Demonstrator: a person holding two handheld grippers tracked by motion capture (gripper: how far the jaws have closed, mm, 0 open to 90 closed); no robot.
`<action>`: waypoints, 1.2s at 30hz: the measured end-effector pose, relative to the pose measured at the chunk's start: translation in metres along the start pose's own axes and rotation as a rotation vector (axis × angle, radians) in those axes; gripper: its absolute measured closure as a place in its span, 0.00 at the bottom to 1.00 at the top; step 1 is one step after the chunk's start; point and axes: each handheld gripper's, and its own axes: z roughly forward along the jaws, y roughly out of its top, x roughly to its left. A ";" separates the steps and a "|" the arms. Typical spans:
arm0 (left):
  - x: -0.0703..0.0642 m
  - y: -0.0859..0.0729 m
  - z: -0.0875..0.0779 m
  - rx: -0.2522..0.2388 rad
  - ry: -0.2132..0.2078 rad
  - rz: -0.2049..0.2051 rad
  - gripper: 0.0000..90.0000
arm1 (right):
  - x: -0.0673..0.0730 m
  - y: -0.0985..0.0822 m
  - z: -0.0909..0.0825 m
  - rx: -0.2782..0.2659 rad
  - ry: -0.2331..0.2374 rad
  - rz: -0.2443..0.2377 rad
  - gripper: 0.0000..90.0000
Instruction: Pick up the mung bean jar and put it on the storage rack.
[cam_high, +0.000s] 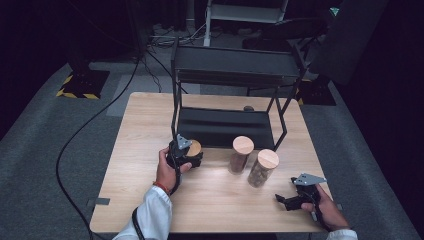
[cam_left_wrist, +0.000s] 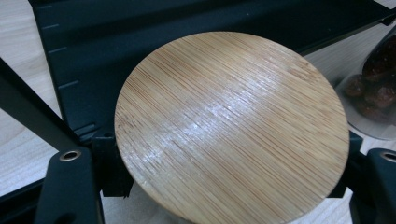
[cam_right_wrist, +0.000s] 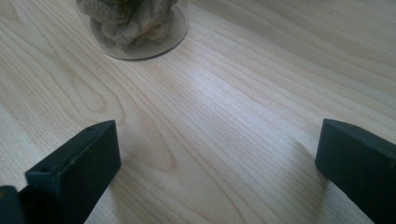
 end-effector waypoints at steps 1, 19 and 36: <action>-0.001 0.001 0.000 0.003 0.001 0.001 0.28 | 0.000 0.000 0.000 0.000 0.000 0.000 0.00; -0.009 0.026 0.004 -0.017 0.032 -0.008 0.28 | 0.000 0.000 0.000 0.000 0.000 0.000 0.00; -0.008 0.048 0.022 -0.026 0.071 -0.027 0.28 | 0.000 0.000 0.000 0.000 0.000 0.000 0.00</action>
